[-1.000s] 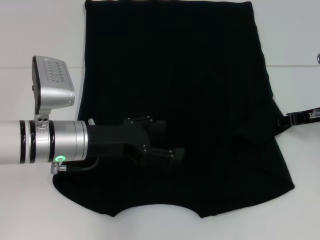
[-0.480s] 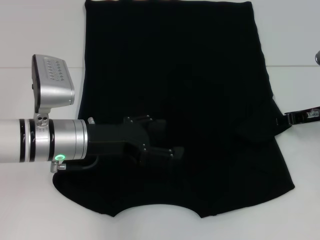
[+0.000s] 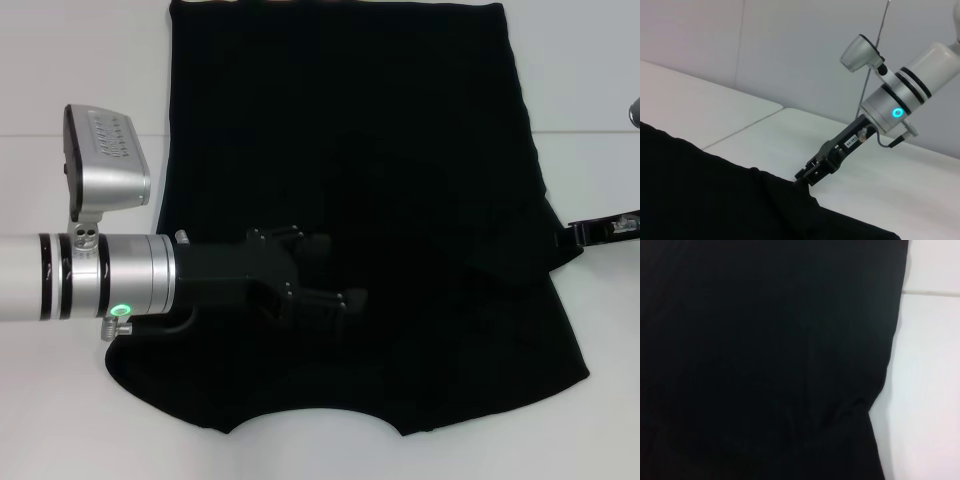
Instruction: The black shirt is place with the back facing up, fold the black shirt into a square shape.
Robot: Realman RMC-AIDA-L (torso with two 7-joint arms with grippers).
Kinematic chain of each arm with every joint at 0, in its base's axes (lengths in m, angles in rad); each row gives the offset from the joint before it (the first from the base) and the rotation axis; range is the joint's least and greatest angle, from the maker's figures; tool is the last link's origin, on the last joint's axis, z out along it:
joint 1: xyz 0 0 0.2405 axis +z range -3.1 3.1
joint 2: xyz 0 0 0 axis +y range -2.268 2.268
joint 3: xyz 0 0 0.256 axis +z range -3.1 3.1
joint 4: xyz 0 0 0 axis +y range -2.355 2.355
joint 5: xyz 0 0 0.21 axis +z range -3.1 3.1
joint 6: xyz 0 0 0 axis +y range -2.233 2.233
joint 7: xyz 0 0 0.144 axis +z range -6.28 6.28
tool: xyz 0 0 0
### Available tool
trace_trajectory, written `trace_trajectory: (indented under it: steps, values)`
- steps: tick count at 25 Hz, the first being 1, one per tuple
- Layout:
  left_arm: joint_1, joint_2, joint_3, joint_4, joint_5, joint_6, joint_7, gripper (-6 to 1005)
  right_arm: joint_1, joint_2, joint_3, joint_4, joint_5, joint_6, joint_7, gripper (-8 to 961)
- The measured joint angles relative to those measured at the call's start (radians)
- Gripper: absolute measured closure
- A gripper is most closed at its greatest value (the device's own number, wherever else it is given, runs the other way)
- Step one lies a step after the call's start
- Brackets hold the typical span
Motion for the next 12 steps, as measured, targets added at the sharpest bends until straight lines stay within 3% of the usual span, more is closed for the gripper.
trace_trajectory:
  steps: [12]
  values:
    - [-0.002,0.000,0.000,0.000,0.000,-0.001,0.000,79,0.001,0.001,0.000,0.009,0.000,0.004,-0.003,526]
